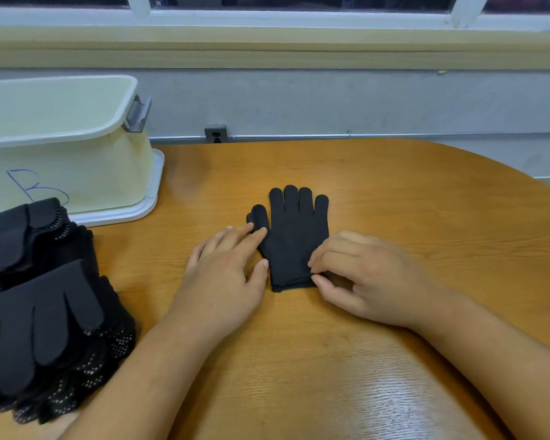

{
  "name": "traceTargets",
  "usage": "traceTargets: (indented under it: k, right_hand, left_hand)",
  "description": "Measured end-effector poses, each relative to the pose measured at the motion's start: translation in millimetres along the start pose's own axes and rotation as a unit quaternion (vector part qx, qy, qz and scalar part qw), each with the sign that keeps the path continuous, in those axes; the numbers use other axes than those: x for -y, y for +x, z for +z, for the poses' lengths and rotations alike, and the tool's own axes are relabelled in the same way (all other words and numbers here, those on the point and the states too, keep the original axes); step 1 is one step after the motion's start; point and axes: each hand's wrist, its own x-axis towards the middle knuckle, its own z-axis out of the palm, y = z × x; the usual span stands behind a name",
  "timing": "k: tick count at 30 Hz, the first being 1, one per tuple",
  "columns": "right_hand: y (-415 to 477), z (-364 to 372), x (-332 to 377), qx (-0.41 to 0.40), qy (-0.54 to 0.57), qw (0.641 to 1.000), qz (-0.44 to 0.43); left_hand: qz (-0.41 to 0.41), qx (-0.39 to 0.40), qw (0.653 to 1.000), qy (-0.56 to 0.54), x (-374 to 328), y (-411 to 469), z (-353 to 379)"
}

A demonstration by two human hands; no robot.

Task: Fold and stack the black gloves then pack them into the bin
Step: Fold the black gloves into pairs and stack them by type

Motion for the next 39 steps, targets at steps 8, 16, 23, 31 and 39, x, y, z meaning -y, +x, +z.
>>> traceTargets:
  k: [8,16,23,31,39]
  right_hand:
    - [-1,-4,1,0.057,0.025,0.998,0.025]
    - [2,-2,2,0.061,0.000,0.998,0.019]
    - [7,-2,6,0.058,-0.028,0.998,0.023]
    - [-1,-10,6,0.013,0.208,0.969,0.128]
    - [1,-14,8,-0.044,0.362,0.907,0.209]
  left_hand:
    - [-0.021,-0.001,0.999,-0.042,2,2,-3]
    - [0.042,0.017,0.998,-0.042,-1,10,-4]
    - [0.147,0.006,0.987,-0.069,-2,5,-9]
    - [0.153,0.083,0.978,-0.114,-9,-3,-10]
    - [0.083,0.031,0.971,-0.224,-12,-2,-3]
